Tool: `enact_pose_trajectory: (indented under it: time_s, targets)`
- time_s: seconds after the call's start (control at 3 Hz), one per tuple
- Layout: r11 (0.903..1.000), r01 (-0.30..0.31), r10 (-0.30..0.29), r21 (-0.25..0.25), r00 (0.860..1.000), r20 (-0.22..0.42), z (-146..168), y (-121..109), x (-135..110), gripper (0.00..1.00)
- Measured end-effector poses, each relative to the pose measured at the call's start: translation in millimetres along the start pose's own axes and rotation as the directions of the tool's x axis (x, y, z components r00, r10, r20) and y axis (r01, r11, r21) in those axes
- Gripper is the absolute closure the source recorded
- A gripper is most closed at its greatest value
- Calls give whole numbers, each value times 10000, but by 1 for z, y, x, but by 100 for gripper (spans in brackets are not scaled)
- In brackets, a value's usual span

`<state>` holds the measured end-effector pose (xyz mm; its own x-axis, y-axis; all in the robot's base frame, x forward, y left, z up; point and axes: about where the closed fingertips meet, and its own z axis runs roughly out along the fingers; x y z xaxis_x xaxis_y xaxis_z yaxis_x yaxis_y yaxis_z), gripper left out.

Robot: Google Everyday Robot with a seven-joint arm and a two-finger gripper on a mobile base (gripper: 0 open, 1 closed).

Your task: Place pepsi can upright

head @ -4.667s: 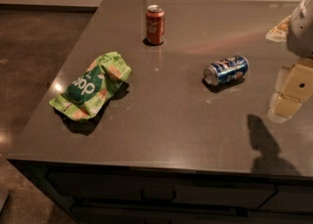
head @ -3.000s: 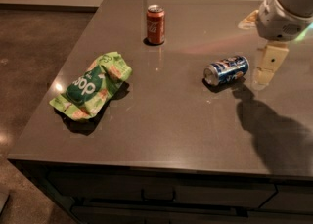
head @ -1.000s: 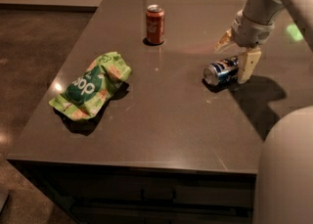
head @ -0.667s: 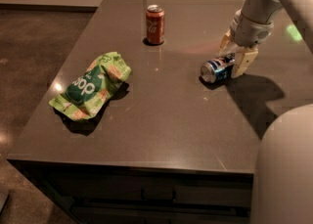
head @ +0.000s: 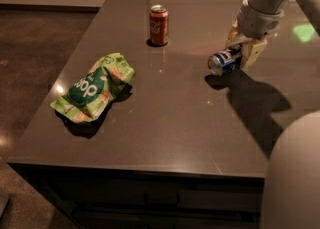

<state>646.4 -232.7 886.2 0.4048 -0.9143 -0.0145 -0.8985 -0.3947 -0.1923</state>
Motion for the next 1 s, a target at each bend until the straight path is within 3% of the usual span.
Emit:
enact_pose_trajectory:
  time_s: [0.33, 0.67, 1.0]
  targets:
    - [9955, 638, -552, 697, 9914, -1188, -28, -6, 6, 100]
    - [9779, 1580, -1259, 1369, 9678, -2180, -54, -7, 5, 100]
    - [9453, 2620, -1950, 1944, 9315, -3070, -73, -8, 1, 100]
